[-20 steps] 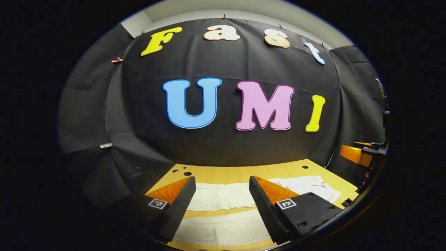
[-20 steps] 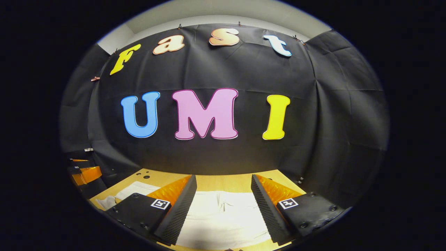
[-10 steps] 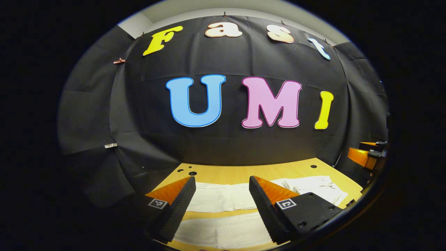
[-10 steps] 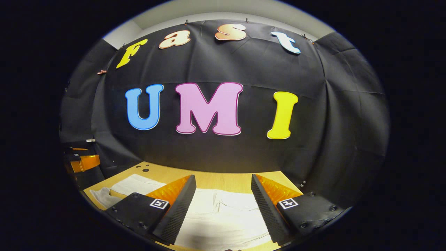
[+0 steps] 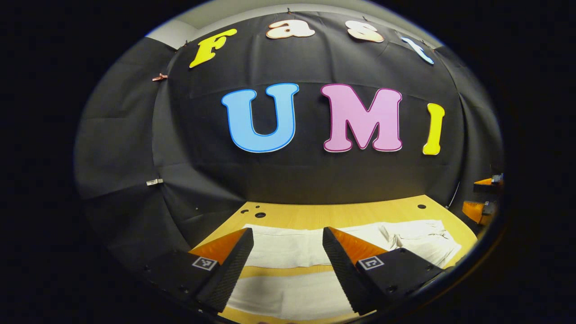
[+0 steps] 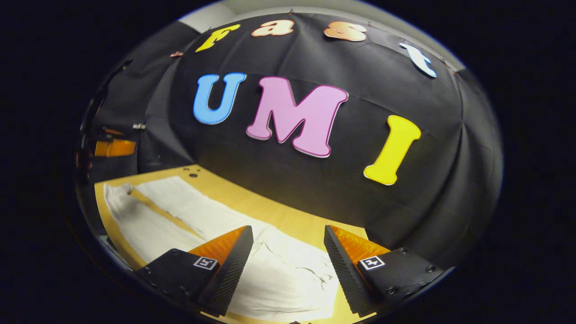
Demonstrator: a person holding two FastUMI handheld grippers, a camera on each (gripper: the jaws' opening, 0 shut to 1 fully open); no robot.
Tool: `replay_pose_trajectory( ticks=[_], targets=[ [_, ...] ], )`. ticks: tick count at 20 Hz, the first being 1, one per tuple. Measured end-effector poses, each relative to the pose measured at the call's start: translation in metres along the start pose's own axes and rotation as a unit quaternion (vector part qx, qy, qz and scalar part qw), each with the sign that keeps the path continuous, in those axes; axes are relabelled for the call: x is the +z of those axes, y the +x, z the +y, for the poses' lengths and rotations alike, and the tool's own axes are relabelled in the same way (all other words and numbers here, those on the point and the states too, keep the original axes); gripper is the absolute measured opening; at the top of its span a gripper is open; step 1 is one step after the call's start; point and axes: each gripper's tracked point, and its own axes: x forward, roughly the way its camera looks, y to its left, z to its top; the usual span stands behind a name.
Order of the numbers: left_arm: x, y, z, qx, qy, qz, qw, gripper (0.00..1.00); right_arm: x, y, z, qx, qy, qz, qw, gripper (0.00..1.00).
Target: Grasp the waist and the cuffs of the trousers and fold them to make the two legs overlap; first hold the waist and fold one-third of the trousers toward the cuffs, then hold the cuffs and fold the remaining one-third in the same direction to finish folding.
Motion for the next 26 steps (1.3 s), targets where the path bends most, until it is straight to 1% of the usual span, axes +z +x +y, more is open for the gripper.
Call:
replay_pose_trajectory(
  ticks=[2, 4, 7, 9, 11, 14, 17, 19, 21, 22, 23, 24, 26],
  targets=[
    [-0.006, 0.001, 0.001, 0.002, -0.004, 0.007, 1.0, 0.98, -0.028, 0.001, -0.002, 0.026, -0.047, 0.03, 0.998, 0.98],
    [-0.015, 0.002, 0.003, 0.004, -0.004, 0.018, 1.0, 0.98, -0.056, 0.002, -0.007, 0.052, -0.093, 0.058, 0.993, 0.98],
    [-0.026, 0.001, 0.008, 0.008, -0.005, 0.032, 0.999, 0.98, -0.102, -0.006, -0.012, 0.1, -0.164, 0.111, 0.975, 0.98],
    [-0.03, 0.003, 0.013, 0.016, -0.006, 0.043, 0.999, 0.98, -0.131, -0.015, -0.009, 0.136, -0.194, 0.143, 0.961, 0.98],
    [-0.038, 0.002, 0.016, 0.021, -0.009, 0.05, 0.998, 0.98, -0.16, -0.025, -0.012, 0.166, -0.233, 0.17, 0.943, 0.98],
    [-0.048, -0.002, 0.023, 0.03, -0.008, 0.062, 0.998, 0.98, -0.203, -0.04, -0.019, 0.204, -0.298, 0.2, 0.911, 0.98],
    [-0.062, -0.008, 0.03, 0.04, -0.01, 0.075, 0.996, 0.98, -0.239, -0.046, -0.03, 0.227, -0.341, 0.227, 0.883, 0.98],
    [-0.068, -0.01, 0.033, 0.046, -0.012, 0.083, 0.995, 0.98, -0.262, -0.049, -0.034, 0.248, -0.374, 0.241, 0.861, 0.98],
    [-0.073, -0.013, 0.04, 0.054, -0.008, 0.088, 0.995, 0.98, -0.28, -0.05, -0.041, 0.257, -0.396, 0.253, 0.844, 0.98],
    [-0.075, -0.014, 0.044, 0.06, -0.004, 0.09, 0.994, 0.98, -0.281, -0.048, -0.043, 0.255, -0.403, 0.25, 0.843, 0.98],
    [-0.078, -0.015, 0.049, 0.065, -0.003, 0.093, 0.994, 0.98, -0.281, -0.044, -0.043, 0.253, -0.404, 0.247, 0.843, 0.98],
    [-0.08, -0.015, 0.053, 0.069, -0.003, 0.097, 0.993, 0.98, -0.28, -0.041, -0.044, 0.251, -0.405, 0.247, 0.844, 0.94],
    [-0.086, -0.017, 0.06, 0.077, -0.006, 0.104, 0.992, 0.98, -0.28, -0.035, -0.043, 0.245, -0.41, 0.249, 0.843, 0.94]
  ],
)
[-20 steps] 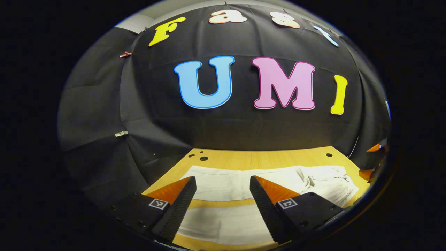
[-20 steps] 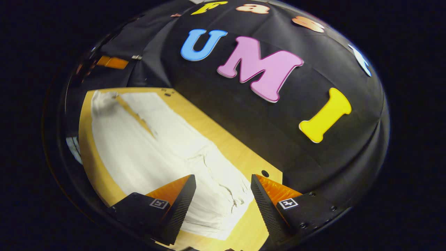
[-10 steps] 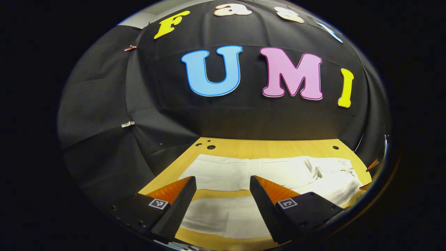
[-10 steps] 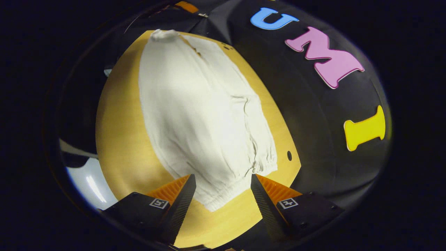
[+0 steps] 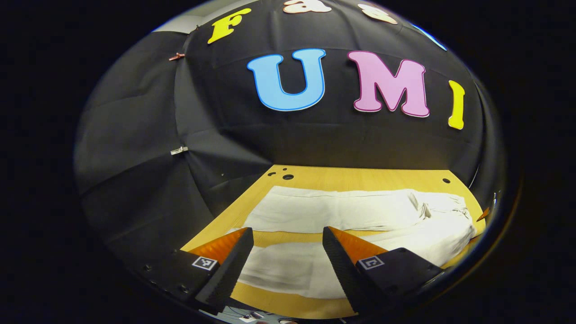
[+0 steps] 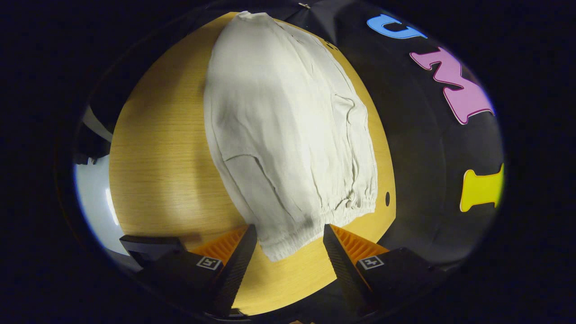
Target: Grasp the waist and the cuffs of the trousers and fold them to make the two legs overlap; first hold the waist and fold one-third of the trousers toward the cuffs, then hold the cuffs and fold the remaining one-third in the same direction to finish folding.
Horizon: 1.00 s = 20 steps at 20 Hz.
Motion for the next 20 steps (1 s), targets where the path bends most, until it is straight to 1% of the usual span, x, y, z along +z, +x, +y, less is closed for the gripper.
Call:
replay_pose_trajectory(
  ticks=[3, 6, 8, 9, 10, 12, 13, 14, 15, 16, 17, 18, 19, 20],
  targets=[
    [-0.011, 0.002, 0.007, 0.011, 0.004, 0.009, 1.0, 0.98, 0.005, 0.007, -0.003, -0.017, -0.025, 0.01, 0.999, 0.93],
    [-0.027, 0.003, 0.016, 0.014, 0.019, 0.026, 0.999, 0.98, 0.008, 0.018, -0.013, -0.043, -0.043, 0.025, 0.998, 0.82],
    [-0.044, 0.006, 0.023, 0.01, 0.037, 0.046, 0.998, 0.98, 0.007, 0.026, -0.015, -0.046, -0.034, 0.039, 0.998, 0.75],
    [-0.057, 0.006, 0.03, 0.01, 0.049, 0.06, 0.997, 0.98, 0.005, 0.029, -0.013, -0.039, -0.026, 0.045, 0.998, 0.69],
    [-0.067, 0.007, 0.038, 0.008, 0.066, 0.071, 0.995, 0.98, 0.005, 0.031, -0.009, -0.028, -0.019, 0.052, 0.998, 0.56],
    [-0.086, 0.01, 0.055, 0.004, 0.1, 0.093, 0.991, 0.98, 0.003, 0.035, -0.009, -0.019, -0.014, 0.062, 0.998, 0.39],
    [-0.097, 0.013, 0.065, 0.002, 0.12, 0.104, 0.987, 0.98, 0.001, 0.037, -0.009, -0.014, -0.015, 0.065, 0.998, 0.29],
    [-0.107, 0.015, 0.075, -0.001, 0.145, 0.112, 0.983, 0.97, 0.002, 0.036, -0.008, -0.009, -0.016, 0.067, 0.998, 0.19],
    [-0.116, 0.017, 0.085, -0.005, 0.172, 0.119, 0.978, 0.98, 0.002, 0.037, -0.009, -0.005, -0.018, 0.07, 0.997, 0.26],
    [-0.123, 0.019, 0.096, -0.007, 0.205, 0.125, 0.971, 0.98, 0.001, 0.037, -0.008, 0.0, -0.016, 0.077, 0.997, 0.23],
    [-0.132, 0.02, 0.108, -0.009, 0.237, 0.132, 0.962, 0.98, -0.001, 0.045, -0.008, 0.007, -0.014, 0.079, 0.997, 0.23],
    [-0.138, 0.023, 0.117, -0.013, 0.269, 0.139, 0.953, 0.98, 0.001, 0.037, -0.009, 0.01, -0.014, 0.085, 0.996, 0.14],
    [-0.144, 0.025, 0.127, -0.021, 0.303, 0.142, 0.942, 0.98, 0.004, 0.038, -0.008, 0.017, -0.016, 0.084, 0.996, 0.15],
    [-0.148, 0.027, 0.134, -0.029, 0.337, 0.144, 0.93, 0.97, 0.004, 0.038, -0.007, 0.025, -0.019, 0.086, 0.996, 0.11]
  ],
)
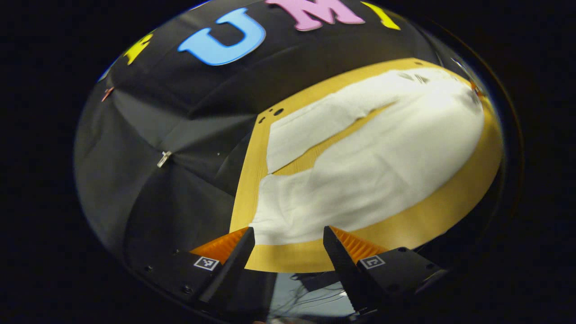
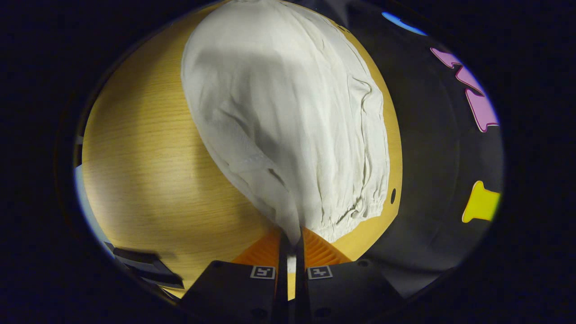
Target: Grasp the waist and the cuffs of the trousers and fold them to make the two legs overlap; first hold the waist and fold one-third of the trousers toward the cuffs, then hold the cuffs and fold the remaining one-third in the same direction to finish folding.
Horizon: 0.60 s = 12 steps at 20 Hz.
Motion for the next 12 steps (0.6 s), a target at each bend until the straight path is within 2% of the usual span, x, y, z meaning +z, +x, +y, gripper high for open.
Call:
replay_pose_trajectory(
  ticks=[1, 2, 4, 8, 12],
  targets=[
    [-0.008, 0.004, 0.003, -0.005, 0.033, 0.002, 0.999, 0.97, 0.001, -0.004, 0.0, 0.007, 0.001, -0.003, 1.0, 0.11],
    [-0.013, 0.008, 0.005, -0.011, 0.065, 0.003, 0.998, 0.97, 0.001, 0.007, 0.002, 0.016, 0.005, -0.001, 1.0, 0.06],
    [-0.028, 0.02, 0.008, -0.026, 0.124, 0.012, 0.992, 0.97, 0.003, -0.002, -0.001, 0.027, 0.009, 0.0, 1.0, 0.05],
    [-0.056, 0.045, 0.011, -0.037, 0.237, 0.031, 0.97, 0.96, 0.001, -0.001, -0.002, 0.026, 0.006, 0.009, 1.0, 0.05],
    [-0.048, 0.061, 0.014, -0.05, 0.321, 0.012, 0.946, 0.94, 0.003, -0.003, 0.0, 0.014, -0.013, 0.011, 1.0, 0.06]
  ],
)
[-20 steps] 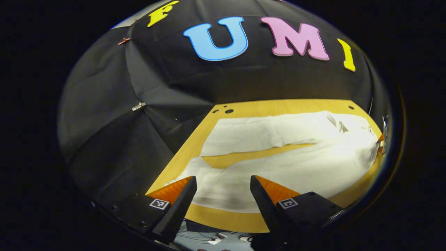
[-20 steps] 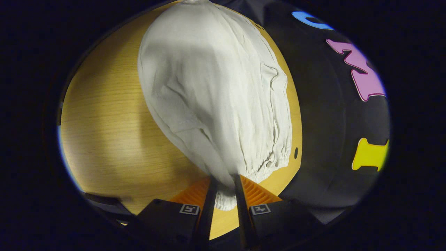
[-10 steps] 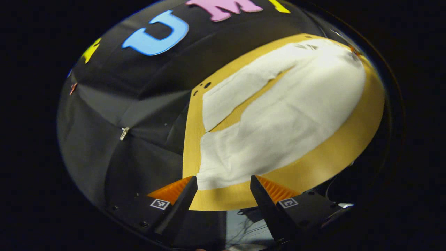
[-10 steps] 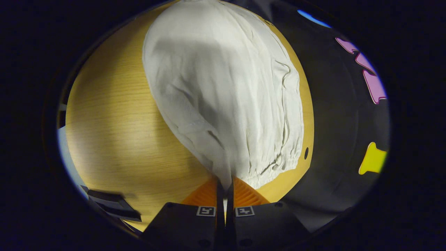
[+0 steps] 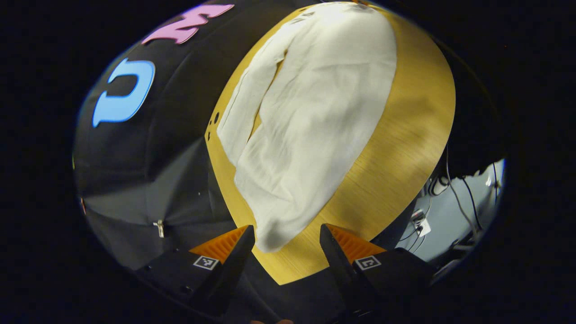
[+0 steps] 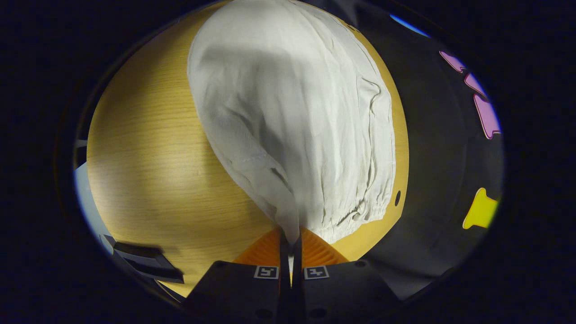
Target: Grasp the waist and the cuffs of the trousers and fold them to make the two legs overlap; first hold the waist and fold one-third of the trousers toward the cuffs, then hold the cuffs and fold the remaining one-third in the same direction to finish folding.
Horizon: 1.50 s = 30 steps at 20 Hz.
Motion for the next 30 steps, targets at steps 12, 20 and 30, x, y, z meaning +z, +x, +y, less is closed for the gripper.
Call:
replay_pose_trajectory(
  ticks=[12, 20, 30],
  targets=[
    [0.022, 0.043, 0.006, -0.058, 0.05, 0.018, 0.997, 0.18, 0.001, 0.0, -0.002, -0.006, -0.002, -0.012, 1.0, 0.05],
    [0.023, 0.043, 0.008, -0.014, -0.081, 0.038, 0.996, 0.05, 0.002, -0.005, -0.014, -0.022, 0.108, -0.009, 0.994, 0.05],
    [0.061, 0.017, 0.066, 0.102, -0.278, 0.017, 0.955, 0.05, 0.006, -0.034, -0.094, -0.088, 0.323, -0.034, 0.942, 0.05]
  ],
)
